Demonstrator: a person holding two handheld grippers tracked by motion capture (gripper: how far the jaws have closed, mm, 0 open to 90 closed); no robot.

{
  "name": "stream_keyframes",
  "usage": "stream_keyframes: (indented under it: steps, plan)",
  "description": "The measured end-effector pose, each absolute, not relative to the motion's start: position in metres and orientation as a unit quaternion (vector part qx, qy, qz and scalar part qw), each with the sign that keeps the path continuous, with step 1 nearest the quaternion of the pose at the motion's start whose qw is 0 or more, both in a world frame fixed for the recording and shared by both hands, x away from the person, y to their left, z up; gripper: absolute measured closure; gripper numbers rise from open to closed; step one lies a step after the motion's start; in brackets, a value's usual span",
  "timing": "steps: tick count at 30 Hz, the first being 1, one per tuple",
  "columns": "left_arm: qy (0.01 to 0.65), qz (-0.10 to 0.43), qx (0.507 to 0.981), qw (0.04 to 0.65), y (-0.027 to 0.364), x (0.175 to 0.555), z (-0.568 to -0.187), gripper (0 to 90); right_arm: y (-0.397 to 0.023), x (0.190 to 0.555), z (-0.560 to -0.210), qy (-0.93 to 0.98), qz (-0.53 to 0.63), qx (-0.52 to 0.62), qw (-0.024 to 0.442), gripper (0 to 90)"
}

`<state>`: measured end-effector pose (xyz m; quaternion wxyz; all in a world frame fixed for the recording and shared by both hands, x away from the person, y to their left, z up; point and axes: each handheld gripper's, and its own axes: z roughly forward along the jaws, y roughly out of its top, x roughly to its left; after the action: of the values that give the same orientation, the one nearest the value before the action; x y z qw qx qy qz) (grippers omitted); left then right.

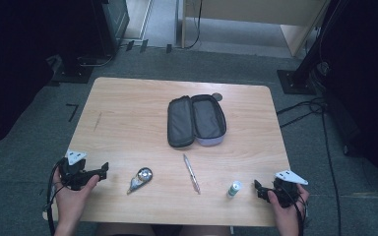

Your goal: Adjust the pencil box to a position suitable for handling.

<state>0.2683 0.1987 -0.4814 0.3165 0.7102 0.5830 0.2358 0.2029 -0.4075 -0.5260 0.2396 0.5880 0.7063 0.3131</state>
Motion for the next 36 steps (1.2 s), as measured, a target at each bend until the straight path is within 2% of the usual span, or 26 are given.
stream_keyframes:
  steps: [8,17,20,36]
  plan:
    - [0.566,0.225,0.721,0.331,0.177,0.282,-0.472,1.4,-0.408,0.203,-0.526,0.706,0.313,0.588,0.240,7.9]
    - [0.529,0.213,0.744,0.348,0.129,0.300,-0.460,1.6,-0.407,0.203,-0.526,0.706,0.314,0.588,0.240,7.9]
    - [0.526,0.233,0.741,0.346,0.115,0.302,-0.461,14.5,-0.407,0.203,-0.526,0.706,0.314,0.588,0.240,7.9]
    - [0.491,0.200,0.775,0.345,0.051,0.321,-0.471,14.3,-0.408,0.203,-0.526,0.706,0.314,0.587,0.240,7.9]
